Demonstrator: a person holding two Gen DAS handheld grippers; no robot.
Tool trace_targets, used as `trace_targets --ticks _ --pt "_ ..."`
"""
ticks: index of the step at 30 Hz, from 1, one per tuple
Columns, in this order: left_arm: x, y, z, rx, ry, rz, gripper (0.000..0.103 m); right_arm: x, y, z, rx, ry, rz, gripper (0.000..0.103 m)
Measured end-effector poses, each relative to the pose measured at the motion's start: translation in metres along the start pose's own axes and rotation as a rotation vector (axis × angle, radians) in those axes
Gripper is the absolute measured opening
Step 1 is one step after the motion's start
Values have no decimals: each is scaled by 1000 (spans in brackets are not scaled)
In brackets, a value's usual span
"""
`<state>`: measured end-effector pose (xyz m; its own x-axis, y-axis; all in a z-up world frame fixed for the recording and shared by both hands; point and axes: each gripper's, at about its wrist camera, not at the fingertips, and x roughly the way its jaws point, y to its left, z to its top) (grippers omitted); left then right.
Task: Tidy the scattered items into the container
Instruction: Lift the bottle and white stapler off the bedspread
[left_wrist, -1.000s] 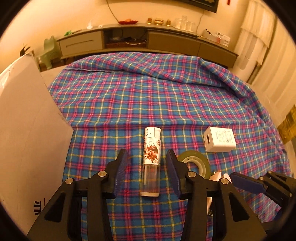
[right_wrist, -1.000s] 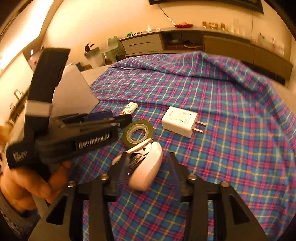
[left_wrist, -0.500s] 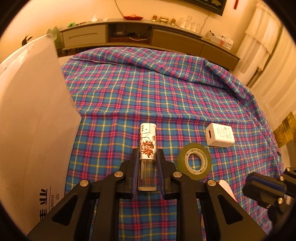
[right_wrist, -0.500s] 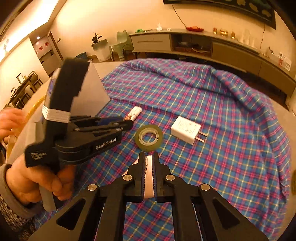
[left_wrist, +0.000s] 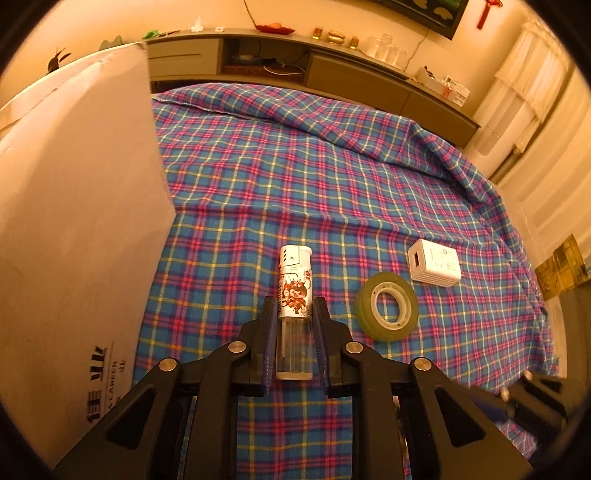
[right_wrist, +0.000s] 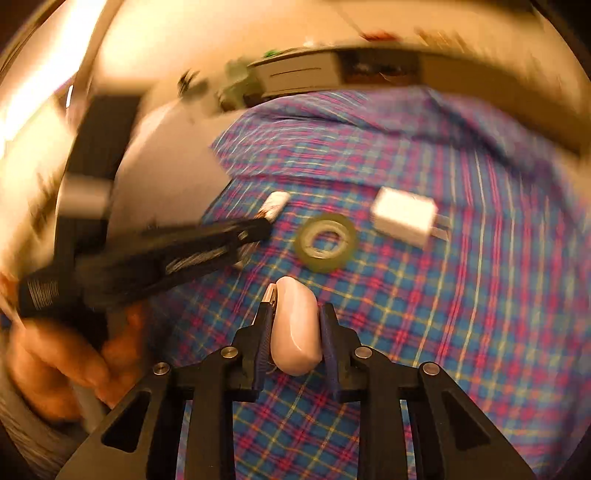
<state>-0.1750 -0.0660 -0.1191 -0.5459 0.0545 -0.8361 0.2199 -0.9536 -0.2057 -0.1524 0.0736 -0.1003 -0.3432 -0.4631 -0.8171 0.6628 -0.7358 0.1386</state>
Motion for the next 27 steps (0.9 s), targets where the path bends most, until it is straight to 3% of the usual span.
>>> trace_targets --ticks 4,7,8,10,12,13,14,16,18,22,24,25,27 --pt "-6 8 1 -19 -7 3 20 -10 58 -6 -314 -27 -204 26" --pt "-9 9 0 -14 -12 6 20 -6 103 -32 -667 -75 -521 26" --pt "-10 8 -1 -5 -14 9 19 -1 111 -41 -740 -74 -566 26" --pt "-11 6 -2 17 -17 10 19 8 114 -52 -750 -42 -532 27" --pt "-12 4 -4 35 -14 -5 20 11 109 -59 -721 -38 -504 34" --pt "-12 4 -4 39 -15 -8 20 8 104 -58 -688 -44 -484 43" --pt "-13 4 -4 42 -15 -12 20 2 97 -54 -636 -50 -446 62" --pt "-12 6 -4 41 -17 -18 20 -14 79 -44 -507 -86 -375 78" --pt "-10 8 -5 37 -26 -4 20 -25 59 -36 -381 -99 -295 78" --pt "-2 11 -9 23 -46 -15 35 -20 27 -27 -171 -62 -122 78" --pt "-1 12 -9 19 -58 -31 37 -13 20 -28 -86 -37 -59 78" --pt "-2 13 -9 17 -60 -38 37 -9 14 -28 -40 -25 -27 73" --pt "-2 14 -9 21 -58 -57 37 -2 5 -31 39 -3 31 49"
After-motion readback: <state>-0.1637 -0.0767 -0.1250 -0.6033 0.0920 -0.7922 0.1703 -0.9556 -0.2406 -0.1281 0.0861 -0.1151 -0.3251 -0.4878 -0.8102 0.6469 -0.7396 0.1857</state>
